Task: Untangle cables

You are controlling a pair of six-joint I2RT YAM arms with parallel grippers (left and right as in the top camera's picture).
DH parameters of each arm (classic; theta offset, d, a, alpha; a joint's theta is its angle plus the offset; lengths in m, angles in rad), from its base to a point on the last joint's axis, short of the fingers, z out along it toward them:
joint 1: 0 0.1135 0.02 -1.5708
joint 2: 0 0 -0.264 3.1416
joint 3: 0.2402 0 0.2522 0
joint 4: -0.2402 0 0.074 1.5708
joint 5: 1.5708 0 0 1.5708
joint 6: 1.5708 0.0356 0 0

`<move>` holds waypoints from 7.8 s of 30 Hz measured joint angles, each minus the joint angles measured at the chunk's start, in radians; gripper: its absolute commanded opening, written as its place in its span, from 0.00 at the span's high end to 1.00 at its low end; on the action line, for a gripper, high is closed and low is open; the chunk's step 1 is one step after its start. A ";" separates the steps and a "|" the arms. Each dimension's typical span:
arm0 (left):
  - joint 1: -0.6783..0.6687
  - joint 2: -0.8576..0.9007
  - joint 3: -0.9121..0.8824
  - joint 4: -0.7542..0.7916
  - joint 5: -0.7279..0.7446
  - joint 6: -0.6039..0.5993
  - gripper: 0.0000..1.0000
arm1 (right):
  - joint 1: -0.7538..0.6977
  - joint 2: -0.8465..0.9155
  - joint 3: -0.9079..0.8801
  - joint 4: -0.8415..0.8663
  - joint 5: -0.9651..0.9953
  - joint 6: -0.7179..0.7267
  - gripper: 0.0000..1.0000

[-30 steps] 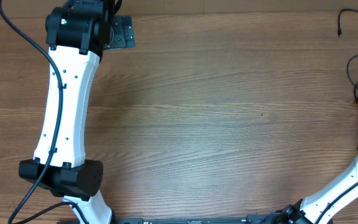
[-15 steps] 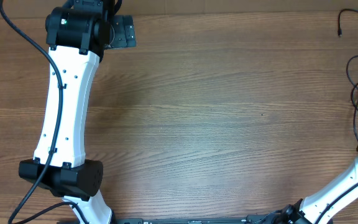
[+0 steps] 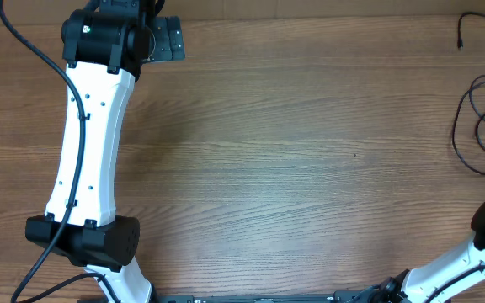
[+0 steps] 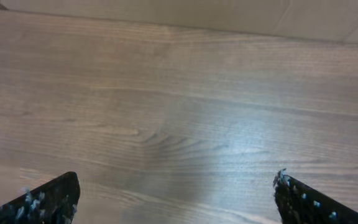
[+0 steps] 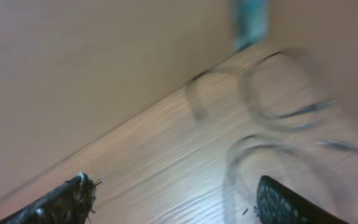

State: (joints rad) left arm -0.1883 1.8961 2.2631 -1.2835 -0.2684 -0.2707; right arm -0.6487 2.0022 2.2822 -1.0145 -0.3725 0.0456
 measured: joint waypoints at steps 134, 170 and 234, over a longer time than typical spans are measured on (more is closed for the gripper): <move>-0.028 -0.850 -1.114 1.091 0.074 0.210 0.00 | 0.426 -1.083 -2.093 1.190 0.006 0.091 0.00; -0.028 -0.848 -1.114 1.065 0.074 0.226 0.00 | 0.427 -1.716 -1.951 0.809 0.019 0.105 0.00; -0.028 -0.848 -1.114 1.012 0.062 0.226 0.00 | 0.426 -1.716 -1.933 0.088 0.205 0.062 0.00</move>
State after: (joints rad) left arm -0.2161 1.0477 1.1488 -0.2710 -0.2062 -0.0444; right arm -0.2222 0.2859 0.3489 -0.9268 -0.1677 0.1078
